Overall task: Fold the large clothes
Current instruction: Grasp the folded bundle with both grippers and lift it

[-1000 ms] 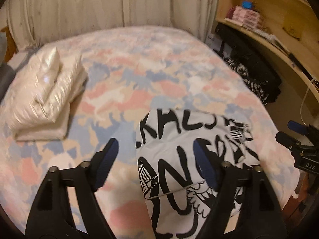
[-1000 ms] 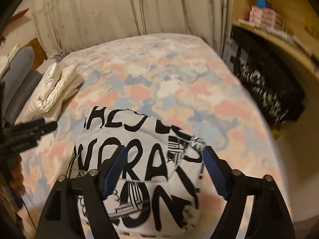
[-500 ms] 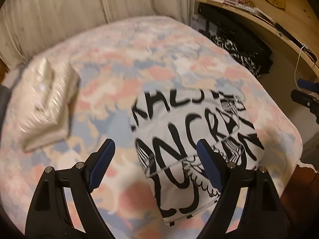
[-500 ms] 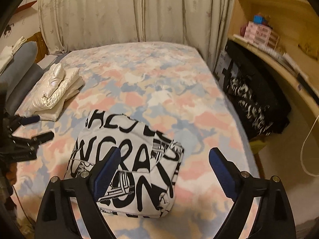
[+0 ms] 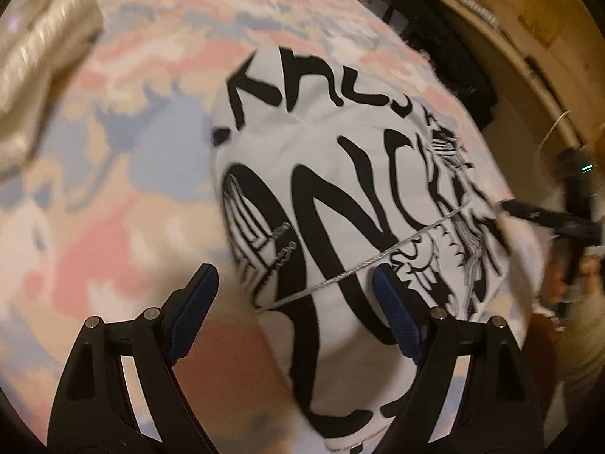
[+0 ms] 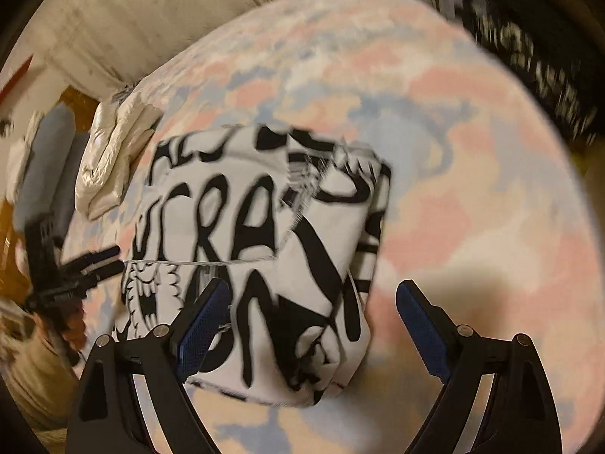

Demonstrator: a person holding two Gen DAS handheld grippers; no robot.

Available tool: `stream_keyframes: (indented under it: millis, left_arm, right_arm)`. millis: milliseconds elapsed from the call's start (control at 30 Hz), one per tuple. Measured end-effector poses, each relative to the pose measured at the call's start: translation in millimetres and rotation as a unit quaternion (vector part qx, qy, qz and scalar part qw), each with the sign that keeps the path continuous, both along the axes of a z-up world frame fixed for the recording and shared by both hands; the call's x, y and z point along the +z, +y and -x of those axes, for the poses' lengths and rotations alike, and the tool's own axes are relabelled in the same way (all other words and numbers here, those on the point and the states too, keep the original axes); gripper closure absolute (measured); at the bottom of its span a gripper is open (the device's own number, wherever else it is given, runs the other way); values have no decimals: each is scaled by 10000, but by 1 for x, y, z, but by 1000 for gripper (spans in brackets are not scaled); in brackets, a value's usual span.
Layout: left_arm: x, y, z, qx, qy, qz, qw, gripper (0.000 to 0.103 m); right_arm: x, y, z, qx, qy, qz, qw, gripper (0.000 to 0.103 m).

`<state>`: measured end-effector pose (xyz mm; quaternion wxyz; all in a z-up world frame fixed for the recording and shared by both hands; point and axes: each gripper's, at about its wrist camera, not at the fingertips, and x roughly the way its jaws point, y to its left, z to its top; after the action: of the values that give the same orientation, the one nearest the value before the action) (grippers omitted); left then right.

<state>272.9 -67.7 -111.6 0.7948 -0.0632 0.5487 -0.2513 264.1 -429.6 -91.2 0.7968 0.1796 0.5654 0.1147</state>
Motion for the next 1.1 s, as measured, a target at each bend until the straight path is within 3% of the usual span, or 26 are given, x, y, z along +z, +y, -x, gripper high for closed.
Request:
stream_keyframes:
  millis: [100, 200, 333, 433, 600, 767, 967, 1100]
  left_arm:
    - [-16, 8, -4, 57, 231, 562, 9981, 20]
    - [-28, 12, -6, 124, 368, 884, 9953, 17]
    - [-47, 15, -12, 108, 667, 1342, 9886, 12]
    - [-56, 11, -16, 10, 727, 1468, 9865, 7]
    - [-66, -14, -19, -185, 595, 1154, 9914, 1]
    - [-65, -21, -20, -144, 548, 1102, 9923, 2]
    - [-40, -23, -12, 41, 165, 736, 9971, 24]
    - [-17, -31, -3, -53, -215, 424, 9989, 39]
  right_arm:
    - [-30, -11, -1, -30, 159, -492, 9987, 12]
    - [-53, -9, -3, 94, 236, -891, 9957, 14]
    - [-70, 1, -7, 335, 136, -1003, 9943, 16]
    - [-74, 6, -13, 402, 23, -1046, 9937, 16]
    - [-78, 2, -18, 405, -124, -1184, 9921, 19]
    - [-80, 1, -18, 386, -312, -1117, 9925, 33]
    - [-57, 22, -7, 507, -687, -668, 9941, 58]
    - [-35, 28, 4, 477, -883, -453, 9939, 67]
